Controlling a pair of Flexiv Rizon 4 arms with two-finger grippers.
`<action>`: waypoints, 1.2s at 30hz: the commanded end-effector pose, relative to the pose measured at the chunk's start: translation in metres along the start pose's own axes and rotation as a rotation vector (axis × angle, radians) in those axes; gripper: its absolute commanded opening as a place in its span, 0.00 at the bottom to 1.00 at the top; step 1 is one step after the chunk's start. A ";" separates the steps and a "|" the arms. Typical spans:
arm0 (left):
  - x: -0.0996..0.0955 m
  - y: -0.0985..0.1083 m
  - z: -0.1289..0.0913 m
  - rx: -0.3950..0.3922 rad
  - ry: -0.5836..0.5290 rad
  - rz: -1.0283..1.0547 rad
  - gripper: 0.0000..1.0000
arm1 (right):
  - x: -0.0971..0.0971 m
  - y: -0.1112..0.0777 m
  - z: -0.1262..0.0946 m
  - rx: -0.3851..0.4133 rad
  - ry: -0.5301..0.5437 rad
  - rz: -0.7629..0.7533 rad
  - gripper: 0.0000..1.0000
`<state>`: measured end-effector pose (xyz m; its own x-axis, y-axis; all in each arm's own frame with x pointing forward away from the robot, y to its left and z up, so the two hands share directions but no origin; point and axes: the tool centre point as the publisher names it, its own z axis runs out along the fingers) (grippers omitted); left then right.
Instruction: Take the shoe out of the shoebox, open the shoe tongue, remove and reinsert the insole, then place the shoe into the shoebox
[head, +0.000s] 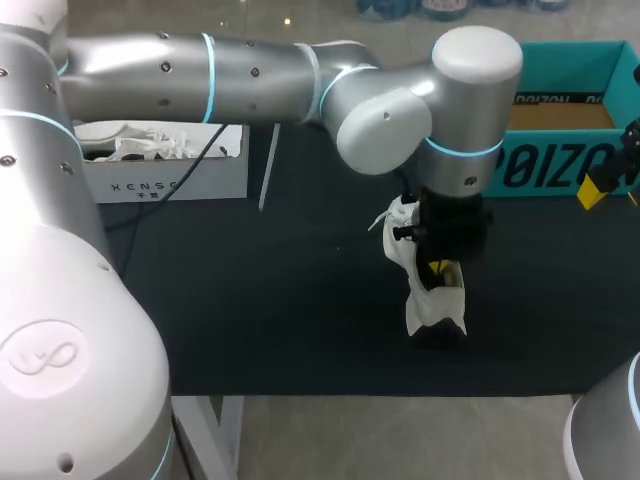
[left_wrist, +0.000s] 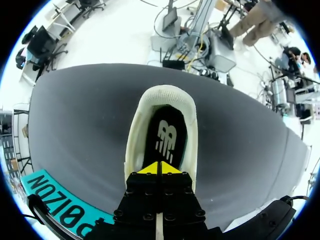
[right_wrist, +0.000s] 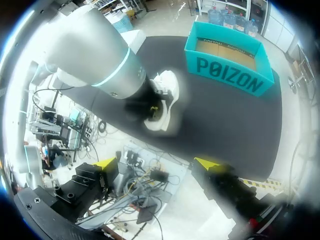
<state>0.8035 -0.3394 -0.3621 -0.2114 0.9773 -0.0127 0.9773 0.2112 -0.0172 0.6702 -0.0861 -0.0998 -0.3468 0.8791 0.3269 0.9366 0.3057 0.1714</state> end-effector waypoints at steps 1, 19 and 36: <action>0.003 0.004 -0.011 -0.059 0.000 -0.011 0.00 | 0.000 0.002 0.000 0.005 0.000 0.001 1.00; 0.006 0.013 0.008 -0.098 0.010 -0.063 1.00 | 0.000 0.002 0.000 0.005 0.000 0.001 1.00; 0.007 0.008 0.006 -0.096 -0.012 -0.062 1.00 | 0.000 0.002 0.000 0.005 0.000 0.001 1.00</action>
<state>0.8121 -0.3329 -0.3681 -0.2714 0.9623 -0.0204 0.9593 0.2722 0.0750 0.6702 -0.0861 -0.0999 -0.3469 0.8791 0.3268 0.9365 0.3058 0.1714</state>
